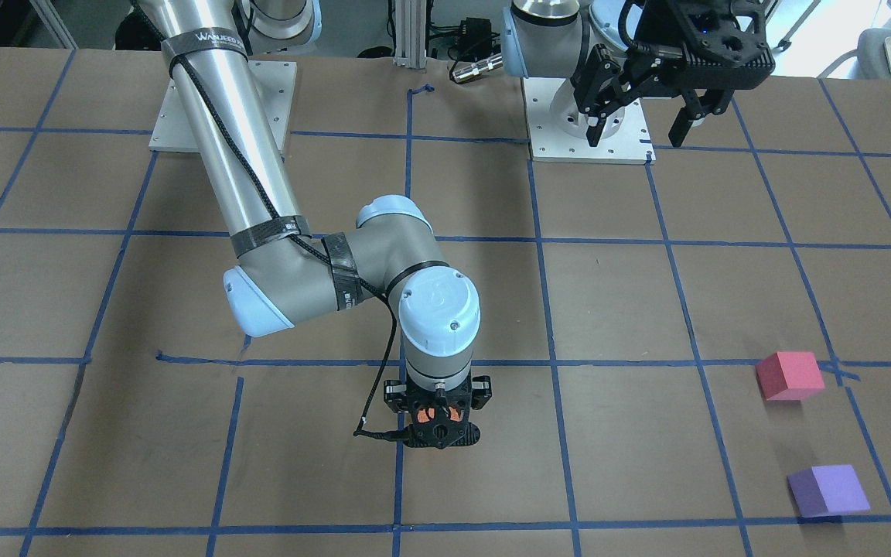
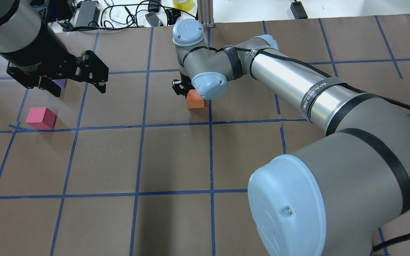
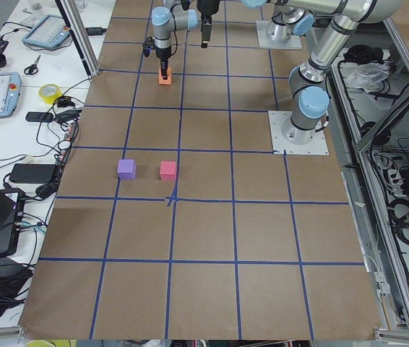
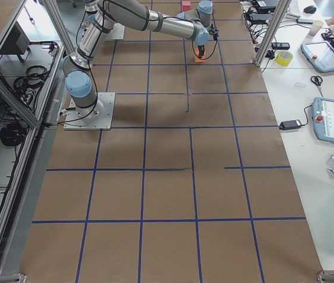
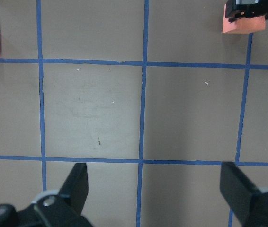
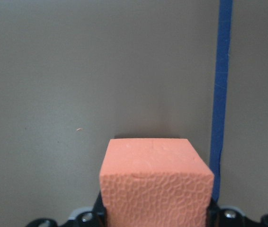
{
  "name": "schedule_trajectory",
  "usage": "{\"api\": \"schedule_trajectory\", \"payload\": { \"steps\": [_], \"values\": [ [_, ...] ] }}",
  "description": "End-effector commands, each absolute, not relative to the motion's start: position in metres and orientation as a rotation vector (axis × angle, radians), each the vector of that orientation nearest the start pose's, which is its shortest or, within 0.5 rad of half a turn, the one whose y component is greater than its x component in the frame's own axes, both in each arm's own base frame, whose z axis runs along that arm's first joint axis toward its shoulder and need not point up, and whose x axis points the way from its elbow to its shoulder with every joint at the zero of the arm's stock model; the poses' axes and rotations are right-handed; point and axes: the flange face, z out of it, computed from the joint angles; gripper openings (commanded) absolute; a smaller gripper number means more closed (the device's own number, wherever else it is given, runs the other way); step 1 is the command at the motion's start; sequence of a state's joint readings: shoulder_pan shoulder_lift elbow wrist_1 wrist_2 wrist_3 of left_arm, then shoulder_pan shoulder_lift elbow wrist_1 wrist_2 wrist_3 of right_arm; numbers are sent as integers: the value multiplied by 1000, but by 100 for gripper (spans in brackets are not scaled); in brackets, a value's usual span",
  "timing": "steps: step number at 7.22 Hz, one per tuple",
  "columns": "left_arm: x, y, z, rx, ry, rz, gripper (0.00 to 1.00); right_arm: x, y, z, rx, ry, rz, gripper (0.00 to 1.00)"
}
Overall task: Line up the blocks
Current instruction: 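Carry the orange cube with the right gripper toward the table center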
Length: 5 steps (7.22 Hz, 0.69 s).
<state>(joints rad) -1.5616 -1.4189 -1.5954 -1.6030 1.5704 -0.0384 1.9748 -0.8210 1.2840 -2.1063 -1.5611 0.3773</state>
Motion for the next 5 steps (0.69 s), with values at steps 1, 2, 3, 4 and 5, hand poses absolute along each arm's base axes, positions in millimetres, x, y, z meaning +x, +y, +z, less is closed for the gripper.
{"api": "schedule_trajectory", "payload": {
  "steps": [1,2,3,4,5],
  "values": [
    [-130,-442,533,-70,3137,-114,100,419,-636,215,-31,3091,-160,100],
    [-125,-452,530,-40,3122,-127,100,420,-635,218,-28,3094,-165,100],
    [-122,-459,528,-58,3132,-151,100,419,-633,237,-28,3085,-196,100],
    [-120,-472,516,-82,3129,-147,100,407,-630,267,-30,3088,-193,100],
    [-119,-486,484,-87,3129,-61,100,385,-622,300,0,3102,-155,100]
  ]
}}
